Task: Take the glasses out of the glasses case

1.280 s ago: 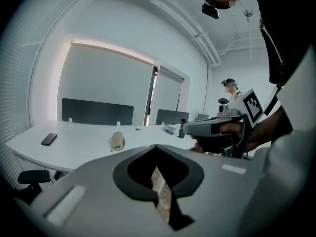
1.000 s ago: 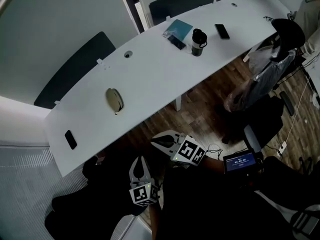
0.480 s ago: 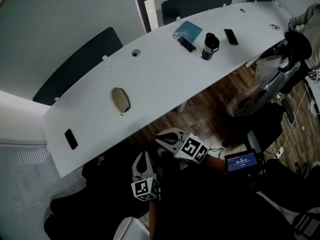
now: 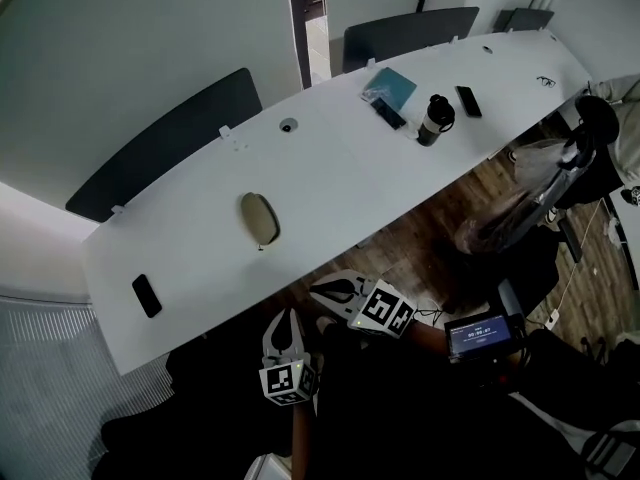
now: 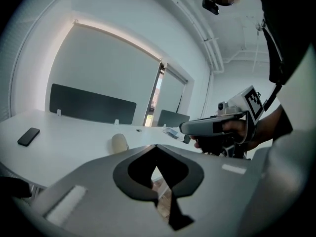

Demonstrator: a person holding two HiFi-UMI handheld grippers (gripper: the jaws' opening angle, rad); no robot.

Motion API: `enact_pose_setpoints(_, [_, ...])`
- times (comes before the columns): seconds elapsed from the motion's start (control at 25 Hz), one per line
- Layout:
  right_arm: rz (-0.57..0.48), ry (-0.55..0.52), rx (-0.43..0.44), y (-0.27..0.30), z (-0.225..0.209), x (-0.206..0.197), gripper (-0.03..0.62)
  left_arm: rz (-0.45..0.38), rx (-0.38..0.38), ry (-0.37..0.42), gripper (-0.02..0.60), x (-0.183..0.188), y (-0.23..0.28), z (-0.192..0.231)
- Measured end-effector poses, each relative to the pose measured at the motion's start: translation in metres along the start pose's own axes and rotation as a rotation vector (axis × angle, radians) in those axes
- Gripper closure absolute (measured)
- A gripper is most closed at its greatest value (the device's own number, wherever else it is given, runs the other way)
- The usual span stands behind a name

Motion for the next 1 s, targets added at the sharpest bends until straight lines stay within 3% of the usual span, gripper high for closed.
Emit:
enact_pose_setpoints(0.24, [0.024,-0.003,-0.021,0.025,-0.001,0.005,0.585,0.022,-0.032,0.001,0.574,0.002,0.007,0.034])
enact_pose_setpoints(0.48, [0.037,0.018,-0.027,0.037,-0.016,0.002,0.585,0.065,0.001,-0.017,0.574,0.007,0.021,0.058])
enact_pose_setpoints(0.84, [0.030,0.070,-0.001,0.069,-0.089,0.010,0.585,0.165,0.051,-0.056,0.574,0.010,0.076,0.070])
enact_pose_setpoints(1.0, [0.027,0.104,-0.001,0.081,-0.130,0.014,0.585,0.192,0.060,-0.039,0.572,0.026,0.111,0.073])
Point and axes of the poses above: the fingertips, and each gripper's own axes: y forward along the fingers, z to its left, x out of its top, the point moved 4 cm from there along -y, backward along the fingers, and after that the axes turned 4 degrees about -x, right-handed, at the moved point
